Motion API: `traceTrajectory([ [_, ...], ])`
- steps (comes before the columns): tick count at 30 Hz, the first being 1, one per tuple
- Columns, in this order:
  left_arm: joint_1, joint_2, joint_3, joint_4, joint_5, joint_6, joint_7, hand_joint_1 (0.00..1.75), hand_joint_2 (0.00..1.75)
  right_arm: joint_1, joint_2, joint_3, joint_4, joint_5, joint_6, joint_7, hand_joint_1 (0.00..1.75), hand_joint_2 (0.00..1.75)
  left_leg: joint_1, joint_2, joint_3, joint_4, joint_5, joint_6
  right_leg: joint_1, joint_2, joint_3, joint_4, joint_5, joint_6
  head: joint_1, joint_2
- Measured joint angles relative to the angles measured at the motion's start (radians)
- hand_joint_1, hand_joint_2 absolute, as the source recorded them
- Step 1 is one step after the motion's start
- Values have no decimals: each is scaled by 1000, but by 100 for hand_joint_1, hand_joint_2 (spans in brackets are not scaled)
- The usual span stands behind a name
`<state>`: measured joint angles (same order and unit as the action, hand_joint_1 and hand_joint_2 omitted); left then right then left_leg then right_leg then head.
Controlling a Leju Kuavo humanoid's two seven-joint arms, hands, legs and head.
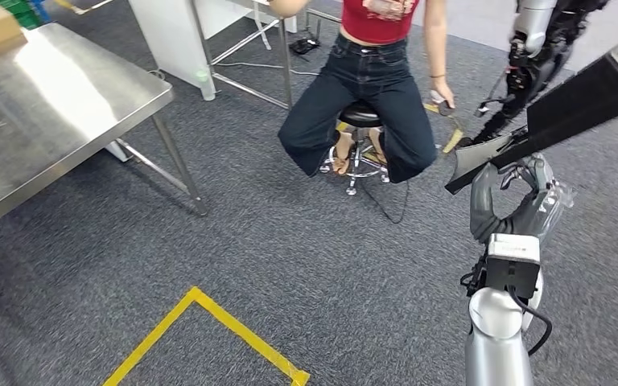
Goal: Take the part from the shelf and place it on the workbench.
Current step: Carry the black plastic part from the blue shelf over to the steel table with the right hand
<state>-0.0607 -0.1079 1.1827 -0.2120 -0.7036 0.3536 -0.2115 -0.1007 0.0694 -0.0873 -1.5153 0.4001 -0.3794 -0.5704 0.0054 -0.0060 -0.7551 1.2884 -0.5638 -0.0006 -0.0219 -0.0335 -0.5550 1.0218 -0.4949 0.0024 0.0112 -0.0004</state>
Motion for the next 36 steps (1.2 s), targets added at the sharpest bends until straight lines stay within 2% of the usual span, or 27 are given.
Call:
traceTrajectory([
  [1,6,4,0,4,-4,-6,-1,0,175,9,0,2,0,-10,-15,-5,175,175,1,2,-10,17,2,0,2,-13,1,0,-2,-2,0,0],
  [2,12,9,0,8,-7,-14,-2,0,175,16,0,5,0,-19,-27,-8,175,175,1,5,1,-6,22,1,3,-26,2,0,-3,-3,0,0],
  [3,17,17,0,10,-11,-19,-2,0,175,21,0,7,-1,-25,-38,-9,175,175,1,15,33,-64,54,4,4,-38,4,0,-6,-2,0,0],
  [5,20,33,0,13,-18,-28,-2,0,175,29,0,9,-5,-35,-54,-11,175,175,-6,60,108,-200,102,13,10,-60,11,0,-12,4,0,0],
  [7,18,47,-2,17,-24,-39,-1,0,175,36,-3,9,-12,-44,-65,-13,175,175,-15,83,138,-256,110,23,16,-81,17,0,-19,13,1,0],
  [9,19,63,-4,21,-29,-52,-1,0,175,41,-7,10,-21,-58,-74,-14,175,175,-16,56,139,-262,113,32,18,-99,23,-3,-24,22,1,0],
  [10,21,69,-5,23,-30,-58,0,0,175,43,-9,10,-26,-65,-77,-15,175,175,-14,44,143,-269,117,37,17,-88,24,2,-28,27,2,0],
  [11,22,76,-5,25,-30,-64,0,0,175,45,-14,10,-31,-73,-79,-16,175,175,-11,32,149,-276,122,43,16,-64,18,22,-40,29,2,0],
  [13,20,86,-6,28,-31,-74,0,0,175,52,-29,10,-37,-87,-82,-18,175,175,-5,8,156,-284,127,51,12,3,-30,123,-85,27,4,0],
  [15,17,94,-7,32,-31,-82,0,0,175,63,-42,9,-39,-99,-84,-20,175,175,-3,-23,155,-284,128,54,10,28,-98,251,-129,28,5,0],
  [16,16,97,-8,34,-31,-85,-1,0,175,70,-48,9,-40,-105,-86,-21,175,175,-3,-39,155,-283,128,54,8,30,-116,278,-132,33,5,0],
  [17,16,99,-8,36,-31,-88,-1,0,175,75,-52,10,-43,-112,-88,-22,175,175,-2,-55,156,-282,128,54,6,32,-114,264,-117,43,5,0],
  [18,16,100,-8,39,-31,-91,-1,0,175,80,-57,10,-47,-117,-90,-23,175,175,0,-72,157,-281,128,52,3,37,-92,211,-89,54,5,0],
  [19,16,102,-8,41,-31,-93,-1,0,175,84,-60,10,-52,-121,-93,-23,175,175,1,-87,157,-279,127,49,-2,53,-59,136,-56,64,6,0],
  [20,16,103,-8,43,-31,-94,-1,0,175,88,-63,11,-57,-125,-95,-23,175,175,1,-102,156,-275,124,43,-4,72,-29,69,-30,68,6,0],
  [22,18,107,-8,46,-28,-94,-2,0,175,96,-67,13,-63,-131,-98,-25,175,175,0,-125,151,-270,122,30,-5,94,4,0,-6,56,6,0],
  [24,24,111,-8,49,-22,-94,-4,0,175,102,-69,17,-68,-137,-102,-27,175,175,2,-142,146,-273,125,18,-4,76,8,-3,-3,34,6,0],
  [25,28,112,-8,51,-19,-93,-5,0,175,102,-69,20,-69,-140,-104,-27,175,175,2,-134,143,-270,123,13,-5,66,10,-4,-1,27,5,0],
  [27,30,112,-8,53,-14,-89,-9,0,175,105,-69,25,-71,-146,-107,-30,175,175,0,-78,119,-218,90,5,-10,44,14,-8,1,12,2,0],
  [28,29,112,-8,53,-11,-85,-12,0,175,108,-69,26,-72,-149,-109,-31,175,175,-1,-41,93,-164,59,2,-7,31,15,-8,-1,7,0,0],
  [29,28,111,-8,54,-9,-81,-15,0,175,111,-69,28,-72,-151,-111,-33,175,175,0,-17,58,-95,27,-1,-5,17,15,-8,-3,2,-1,0],
  [30,29,109,-8,55,-7,-78,-19,0,175,113,-69,31,-72,-152,-113,-34,175,175,2,-6,26,-33,2,-4,-3,4,16,-8,-5,-1,-1,0],
  [31,30,107,-7,56,-4,-75,-22,0,175,113,-68,33,-72,-152,-114,-35,175,175,4,0,5,5,-6,-5,-1,-11,16,-8,-6,-3,-1,0],
  [32,32,105,-6,58,-2,-74,-25,0,175,113,-67,36,-72,-152,-114,-36,175,175,5,3,4,6,5,-5,0,-24,18,-8,-8,-4,-1,0],
  [33,34,104,-5,58,0,-74,-27,0,175,113,-66,38,-72,-152,-114,-36,175,175,5,9,24,-35,32,-4,0,-37,20,-8,-11,-3,-1,0],
  [34,35,104,-4,59,1,-75,-30,0,175,112,-64,39,-72,-152,-115,-36,175,175,5,26,61,-101,66,0,1,-50,24,-8,-14,-1,-1,0],
  [36,34,105,-3,59,2,-78,-34,0,175,110,-63,40,-75,-152,-115,-37,175,175,-3,75,128,-221,105,9,8,-73,31,-8,-22,7,0,0],
])
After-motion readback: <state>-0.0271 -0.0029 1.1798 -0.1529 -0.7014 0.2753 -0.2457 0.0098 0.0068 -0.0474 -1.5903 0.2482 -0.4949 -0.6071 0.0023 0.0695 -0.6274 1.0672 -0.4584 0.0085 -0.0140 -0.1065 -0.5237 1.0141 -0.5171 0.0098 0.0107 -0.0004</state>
